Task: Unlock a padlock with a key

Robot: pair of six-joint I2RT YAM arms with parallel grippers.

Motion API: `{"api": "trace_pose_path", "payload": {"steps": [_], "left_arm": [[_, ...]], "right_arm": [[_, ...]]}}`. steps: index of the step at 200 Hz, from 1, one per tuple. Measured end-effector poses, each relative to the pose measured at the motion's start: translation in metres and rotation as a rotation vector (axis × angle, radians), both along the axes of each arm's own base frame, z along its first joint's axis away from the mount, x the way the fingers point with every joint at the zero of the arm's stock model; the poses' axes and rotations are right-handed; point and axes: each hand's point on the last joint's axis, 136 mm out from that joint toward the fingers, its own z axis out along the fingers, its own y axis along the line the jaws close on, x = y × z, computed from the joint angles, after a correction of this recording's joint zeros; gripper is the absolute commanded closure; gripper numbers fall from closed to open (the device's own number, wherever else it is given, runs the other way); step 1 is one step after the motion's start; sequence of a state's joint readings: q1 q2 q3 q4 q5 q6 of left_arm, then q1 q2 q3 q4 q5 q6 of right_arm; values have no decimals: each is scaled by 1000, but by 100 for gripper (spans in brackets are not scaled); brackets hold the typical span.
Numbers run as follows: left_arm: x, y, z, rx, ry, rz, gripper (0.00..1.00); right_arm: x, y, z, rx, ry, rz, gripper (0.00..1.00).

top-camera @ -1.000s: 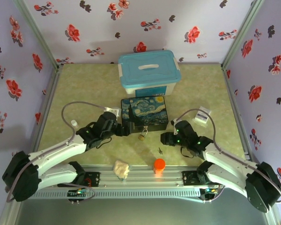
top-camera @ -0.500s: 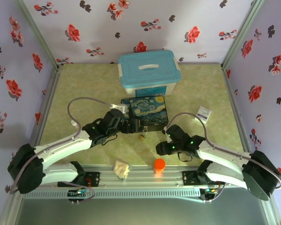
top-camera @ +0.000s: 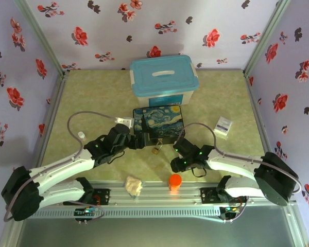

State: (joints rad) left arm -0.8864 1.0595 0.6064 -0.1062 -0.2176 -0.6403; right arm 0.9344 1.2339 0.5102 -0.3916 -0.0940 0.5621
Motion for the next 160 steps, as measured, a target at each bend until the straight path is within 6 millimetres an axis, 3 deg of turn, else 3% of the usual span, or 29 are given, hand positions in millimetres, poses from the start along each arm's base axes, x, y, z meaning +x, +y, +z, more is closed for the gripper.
{"api": "trace_pose_path", "payload": {"steps": [75, 126, 160], "left_arm": [[-5, 24, 12, -30, -71, 57, 0], [-15, 45, -11, -36, -67, 97, 0], [-21, 53, -21, -62, -63, 115, 0]], "right_arm": [[3, -4, -8, -169, 24, 15, 66], [6, -5, -8, -215, 36, -13, 75], [9, -7, -7, -236, 52, -39, 76]]}}
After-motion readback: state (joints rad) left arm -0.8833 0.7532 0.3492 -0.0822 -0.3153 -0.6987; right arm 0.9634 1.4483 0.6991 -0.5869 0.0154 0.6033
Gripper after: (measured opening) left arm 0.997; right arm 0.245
